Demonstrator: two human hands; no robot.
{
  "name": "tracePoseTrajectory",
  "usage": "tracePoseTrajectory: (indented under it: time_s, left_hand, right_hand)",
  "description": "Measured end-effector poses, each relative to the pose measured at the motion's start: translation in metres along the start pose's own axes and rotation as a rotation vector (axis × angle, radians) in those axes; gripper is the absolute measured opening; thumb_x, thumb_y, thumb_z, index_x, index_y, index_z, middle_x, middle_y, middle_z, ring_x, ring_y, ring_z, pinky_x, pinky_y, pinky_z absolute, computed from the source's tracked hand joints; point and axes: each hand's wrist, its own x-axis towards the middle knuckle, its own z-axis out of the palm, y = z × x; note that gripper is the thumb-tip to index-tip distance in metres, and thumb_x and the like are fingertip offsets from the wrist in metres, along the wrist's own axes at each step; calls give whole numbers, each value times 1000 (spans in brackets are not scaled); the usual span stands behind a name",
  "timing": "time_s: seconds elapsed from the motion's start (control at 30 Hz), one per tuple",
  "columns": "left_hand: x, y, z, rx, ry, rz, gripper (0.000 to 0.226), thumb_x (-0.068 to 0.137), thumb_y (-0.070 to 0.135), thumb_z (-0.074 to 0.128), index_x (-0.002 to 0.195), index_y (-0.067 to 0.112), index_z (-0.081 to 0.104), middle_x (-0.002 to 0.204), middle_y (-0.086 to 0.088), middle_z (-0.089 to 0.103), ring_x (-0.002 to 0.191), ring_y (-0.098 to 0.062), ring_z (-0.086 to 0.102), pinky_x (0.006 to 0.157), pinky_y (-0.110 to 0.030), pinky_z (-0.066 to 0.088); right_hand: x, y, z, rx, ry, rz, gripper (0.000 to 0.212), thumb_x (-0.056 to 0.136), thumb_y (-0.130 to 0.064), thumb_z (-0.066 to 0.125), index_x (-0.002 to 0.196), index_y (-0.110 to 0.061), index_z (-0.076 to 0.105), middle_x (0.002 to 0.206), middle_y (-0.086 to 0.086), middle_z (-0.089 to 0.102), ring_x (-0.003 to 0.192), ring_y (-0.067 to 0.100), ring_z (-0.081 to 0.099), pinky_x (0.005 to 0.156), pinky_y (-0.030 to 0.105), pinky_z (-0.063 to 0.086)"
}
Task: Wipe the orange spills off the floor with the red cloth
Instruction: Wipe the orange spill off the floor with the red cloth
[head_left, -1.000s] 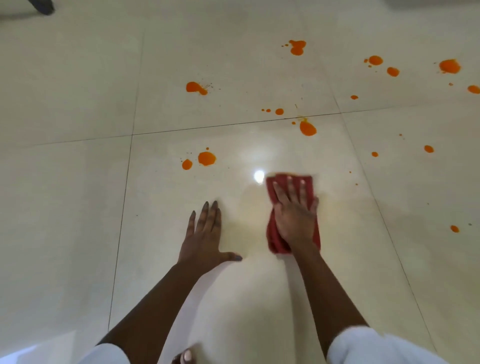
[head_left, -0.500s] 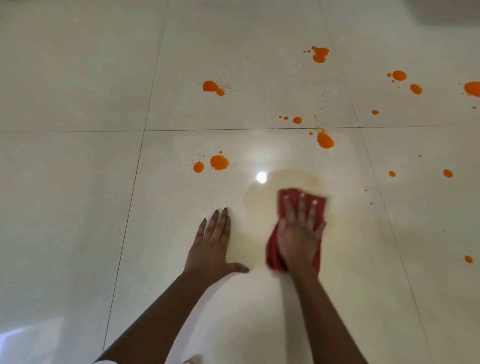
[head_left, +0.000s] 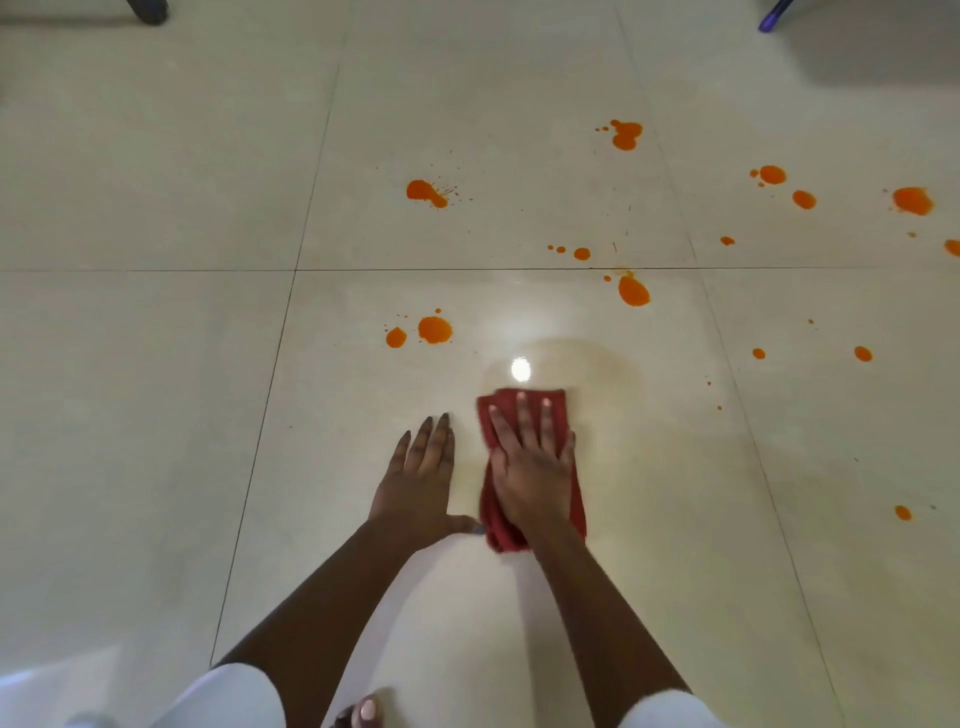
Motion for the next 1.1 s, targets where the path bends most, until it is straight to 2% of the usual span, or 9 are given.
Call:
tracePoseTrajectory:
  time_s: [0.07, 0.17, 0.5, 0.7, 0.87, 0.93, 1.0, 1.03, 1.1]
  left_hand:
    - [-4, 1, -7, 30, -50, -8, 125, 63, 87, 23, 145, 1, -14, 153, -12, -26, 143, -26, -19, 114, -42, -14]
    - [-10, -3, -19, 92, -73, -6, 113, 77, 77, 38, 146, 2, -12, 155, -13, -20, 144, -25, -17, 115, -43, -10]
    - [-11, -10, -32, -11, -67, -30, 103, 82, 71, 40, 148, 6, -5, 157, -11, -16, 144, -24, -16, 115, -43, -9]
    - [7, -19, -15, -75, -63, 81, 105, 83, 63, 51, 148, 8, -10, 155, -10, -22, 143, -25, -18, 114, -44, -11]
    - [4, -37, -10, -13, -28, 134, 102, 84, 61, 50, 148, 9, -10, 155, -10, -21, 144, -27, -15, 114, -45, -10]
    - [7, -45, -10, -33, 10, 139, 107, 79, 65, 53, 149, 6, -2, 155, -11, -14, 145, -29, -6, 115, -46, -4]
    - [9, -50, -6, -34, -7, 166, 112, 66, 72, 60, 146, 3, 23, 155, -15, 16, 141, -32, 23, 112, -49, 17]
    - [12, -54, 1, -54, 11, 175, 110, 64, 76, 57, 142, 3, 31, 151, -15, 27, 137, -32, 34, 107, -52, 25]
    - [13, -58, 5, -73, 11, 162, 106, 67, 79, 37, 141, 4, 28, 151, -14, 27, 136, -31, 35, 106, -53, 30]
  right_hand:
    - [20, 2, -10, -31, -51, -82, 52, 96, -38, 10, 147, -36, 3, 158, 0, -7, 143, 28, -12, 112, 53, -4]
    - [25, 23, -18, -22, -87, -4, 51, 99, -36, 17, 148, -35, 1, 158, 0, -10, 143, 28, -14, 113, 54, -3]
    - [-19, 56, -21, 3, -189, 54, 55, 99, -37, 24, 146, -38, -4, 157, -3, -15, 143, 23, -16, 113, 54, 2]
    - [-19, 50, -18, -15, -180, 112, 69, 74, -55, -10, 140, -36, -16, 149, -8, -24, 141, 20, -21, 113, 52, -2]
    - [-17, 45, -19, -27, -218, 175, 68, 72, -56, -10, 136, -35, -20, 156, -1, -16, 142, 24, -19, 112, 53, -1]
    - [-15, 44, -18, -38, -196, 182, 68, 73, -56, -9, 136, -35, -19, 156, 0, -14, 142, 25, -18, 112, 54, -1]
    - [-14, 40, -12, -11, -174, 225, 67, 75, -55, -8, 137, -35, -18, 157, 0, -12, 142, 25, -18, 111, 56, -2]
    - [-12, 35, -9, 12, -139, 240, 66, 76, -54, -6, 138, -34, -16, 157, 1, -11, 142, 26, -18, 110, 57, -3]
    - [-11, 22, 1, 26, -82, 223, 65, 81, -51, 0, 142, -31, -8, 156, 1, -7, 141, 25, -18, 110, 59, -3]
